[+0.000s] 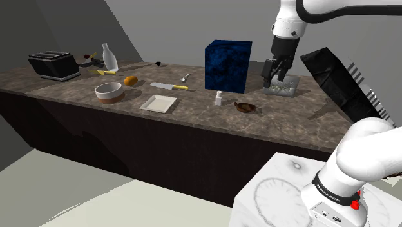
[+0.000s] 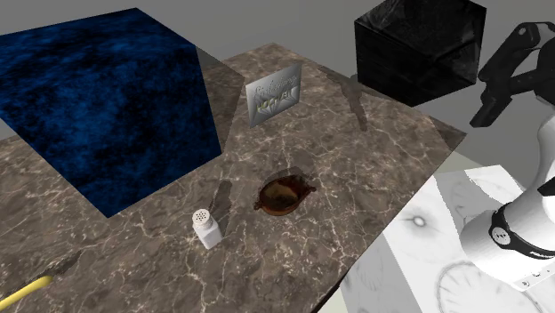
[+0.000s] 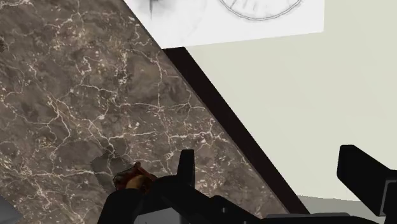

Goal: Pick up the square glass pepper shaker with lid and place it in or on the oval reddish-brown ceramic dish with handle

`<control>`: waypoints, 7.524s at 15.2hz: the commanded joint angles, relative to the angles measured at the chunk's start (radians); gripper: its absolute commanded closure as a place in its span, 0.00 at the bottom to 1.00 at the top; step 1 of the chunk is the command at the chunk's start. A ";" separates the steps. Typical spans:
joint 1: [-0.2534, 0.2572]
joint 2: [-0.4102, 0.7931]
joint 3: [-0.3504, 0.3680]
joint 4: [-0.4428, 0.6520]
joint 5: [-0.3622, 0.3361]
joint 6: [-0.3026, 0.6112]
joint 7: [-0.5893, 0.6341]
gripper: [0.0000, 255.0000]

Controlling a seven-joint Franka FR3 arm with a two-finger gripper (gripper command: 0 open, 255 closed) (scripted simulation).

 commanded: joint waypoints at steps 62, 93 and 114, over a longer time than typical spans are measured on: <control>-0.095 1.247 -0.066 0.808 -0.046 0.402 0.027 1.00; -0.152 0.815 -0.106 0.542 -0.055 0.237 -0.072 1.00; -0.176 0.727 -0.132 0.231 -0.065 0.461 -0.113 1.00</control>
